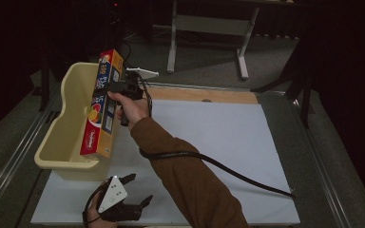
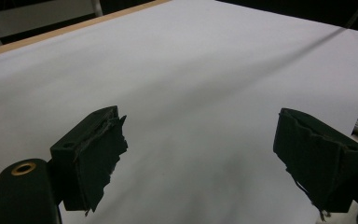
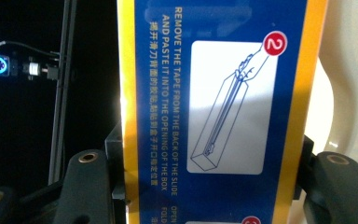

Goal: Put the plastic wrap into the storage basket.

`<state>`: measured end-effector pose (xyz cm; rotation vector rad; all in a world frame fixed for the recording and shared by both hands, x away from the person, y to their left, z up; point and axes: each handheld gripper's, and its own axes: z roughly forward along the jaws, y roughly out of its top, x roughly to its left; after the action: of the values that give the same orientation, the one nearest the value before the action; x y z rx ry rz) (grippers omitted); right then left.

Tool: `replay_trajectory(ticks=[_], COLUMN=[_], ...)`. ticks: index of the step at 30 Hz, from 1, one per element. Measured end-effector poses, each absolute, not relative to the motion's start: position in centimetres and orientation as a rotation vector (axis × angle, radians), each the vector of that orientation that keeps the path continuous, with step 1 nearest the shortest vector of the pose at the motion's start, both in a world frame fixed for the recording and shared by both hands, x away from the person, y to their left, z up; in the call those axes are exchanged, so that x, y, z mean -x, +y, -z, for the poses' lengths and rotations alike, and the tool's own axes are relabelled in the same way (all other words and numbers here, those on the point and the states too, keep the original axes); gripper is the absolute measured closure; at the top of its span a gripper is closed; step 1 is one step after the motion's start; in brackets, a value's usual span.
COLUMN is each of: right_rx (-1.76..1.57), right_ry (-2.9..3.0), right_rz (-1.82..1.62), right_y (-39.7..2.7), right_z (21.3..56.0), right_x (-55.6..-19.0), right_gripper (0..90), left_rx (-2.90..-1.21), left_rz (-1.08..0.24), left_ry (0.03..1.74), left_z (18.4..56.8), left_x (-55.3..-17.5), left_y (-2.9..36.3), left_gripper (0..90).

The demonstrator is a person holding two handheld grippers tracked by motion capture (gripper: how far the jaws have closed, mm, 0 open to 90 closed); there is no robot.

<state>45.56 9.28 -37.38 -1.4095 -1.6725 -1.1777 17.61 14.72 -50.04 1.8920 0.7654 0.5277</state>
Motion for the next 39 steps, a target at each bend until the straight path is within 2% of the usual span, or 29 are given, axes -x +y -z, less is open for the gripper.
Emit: replay_trajectory(ticks=[5, 24, 36, 39], right_rx=[1.443, 1.515, 1.526, 1.513], right_ry=[-1.619, -1.658, -1.712, -1.716], right_rz=[1.167, 1.162, 1.111, 1.151], right_y=[9.7, 12.4, 12.8, 12.4], right_z=[38.7, 39.1, 39.3, 38.8], right_x=[-45.6, -45.1, -45.2, -45.2], right_gripper=[39.6, 38.7, 32.0, 35.2], left_rx=[-1.886, -1.863, -1.858, -1.861], left_rz=[-0.529, -0.532, -0.527, -0.525], left_ry=[0.770, 0.781, 0.785, 0.784], left_z=[50.0, 49.9, 49.9, 49.9], left_x=[-17.6, -17.5, -17.5, -17.5], left_y=[14.9, 15.3, 15.3, 15.3], left_gripper=[15.3, 15.3, 15.3, 15.3])
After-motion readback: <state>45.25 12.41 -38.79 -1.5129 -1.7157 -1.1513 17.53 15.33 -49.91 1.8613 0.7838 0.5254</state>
